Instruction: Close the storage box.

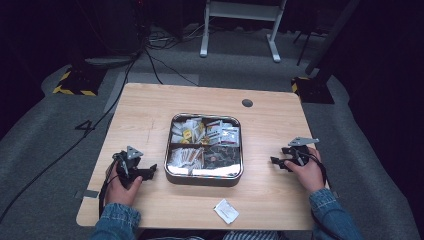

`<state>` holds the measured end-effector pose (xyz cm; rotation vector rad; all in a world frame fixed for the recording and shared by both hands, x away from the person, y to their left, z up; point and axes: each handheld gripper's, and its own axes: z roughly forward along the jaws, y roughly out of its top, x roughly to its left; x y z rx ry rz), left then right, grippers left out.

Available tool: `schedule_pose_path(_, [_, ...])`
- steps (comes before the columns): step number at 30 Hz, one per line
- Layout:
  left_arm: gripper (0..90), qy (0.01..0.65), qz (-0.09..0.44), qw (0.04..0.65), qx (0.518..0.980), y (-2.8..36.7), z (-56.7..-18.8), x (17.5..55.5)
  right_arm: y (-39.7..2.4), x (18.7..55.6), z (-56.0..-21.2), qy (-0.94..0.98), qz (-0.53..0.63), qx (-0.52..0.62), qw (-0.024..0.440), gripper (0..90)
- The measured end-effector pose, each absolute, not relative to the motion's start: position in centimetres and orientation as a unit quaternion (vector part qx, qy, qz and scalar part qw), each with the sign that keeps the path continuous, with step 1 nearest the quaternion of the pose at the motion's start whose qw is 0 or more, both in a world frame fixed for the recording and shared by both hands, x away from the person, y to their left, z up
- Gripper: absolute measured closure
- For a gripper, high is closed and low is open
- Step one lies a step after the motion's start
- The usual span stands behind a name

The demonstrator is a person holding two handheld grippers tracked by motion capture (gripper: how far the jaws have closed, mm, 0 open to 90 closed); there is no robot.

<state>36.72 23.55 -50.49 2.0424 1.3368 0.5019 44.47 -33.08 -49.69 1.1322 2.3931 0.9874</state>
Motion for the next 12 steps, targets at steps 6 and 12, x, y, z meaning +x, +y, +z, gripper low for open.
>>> schedule_pose_path(6, [14.7,0.508,0.191,0.319,0.777,23.55,-50.49,36.72,-32.8,44.64,-50.47,0.828,0.357,0.394,0.176,11.7])
schedule_pose_path(12, [14.7,0.508,0.191,0.319,0.777,23.54,-50.49,36.72,-32.7,44.68,-50.49,0.828,0.358,0.394,0.175,11.5])
